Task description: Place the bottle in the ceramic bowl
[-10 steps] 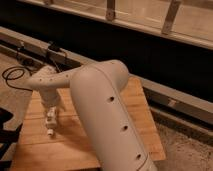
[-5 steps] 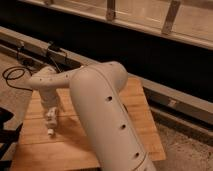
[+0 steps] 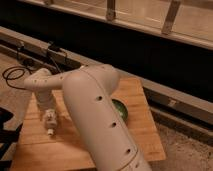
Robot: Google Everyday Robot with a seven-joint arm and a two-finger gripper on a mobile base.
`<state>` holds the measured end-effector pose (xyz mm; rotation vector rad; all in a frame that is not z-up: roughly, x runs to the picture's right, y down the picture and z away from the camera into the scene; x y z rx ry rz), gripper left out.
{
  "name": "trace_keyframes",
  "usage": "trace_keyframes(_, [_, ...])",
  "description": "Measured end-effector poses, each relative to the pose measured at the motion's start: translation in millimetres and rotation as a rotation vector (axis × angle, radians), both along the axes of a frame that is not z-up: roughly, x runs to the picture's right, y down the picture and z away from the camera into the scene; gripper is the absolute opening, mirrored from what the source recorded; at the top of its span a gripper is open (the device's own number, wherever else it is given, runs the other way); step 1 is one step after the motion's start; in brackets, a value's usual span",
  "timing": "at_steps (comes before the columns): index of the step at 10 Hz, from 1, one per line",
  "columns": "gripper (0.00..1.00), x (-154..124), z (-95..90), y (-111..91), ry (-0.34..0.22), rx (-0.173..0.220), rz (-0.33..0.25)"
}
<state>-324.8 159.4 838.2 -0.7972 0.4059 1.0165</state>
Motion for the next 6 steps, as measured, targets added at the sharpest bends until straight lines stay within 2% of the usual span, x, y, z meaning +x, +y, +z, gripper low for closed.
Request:
trace_keyframes(2, [0.63,-0.7,7.9,5.7,0.007,-0.016,-0.014])
trace_keyframes(6, [0.25,9.4,12.7,6.2,0.016,-0.013,-0.012])
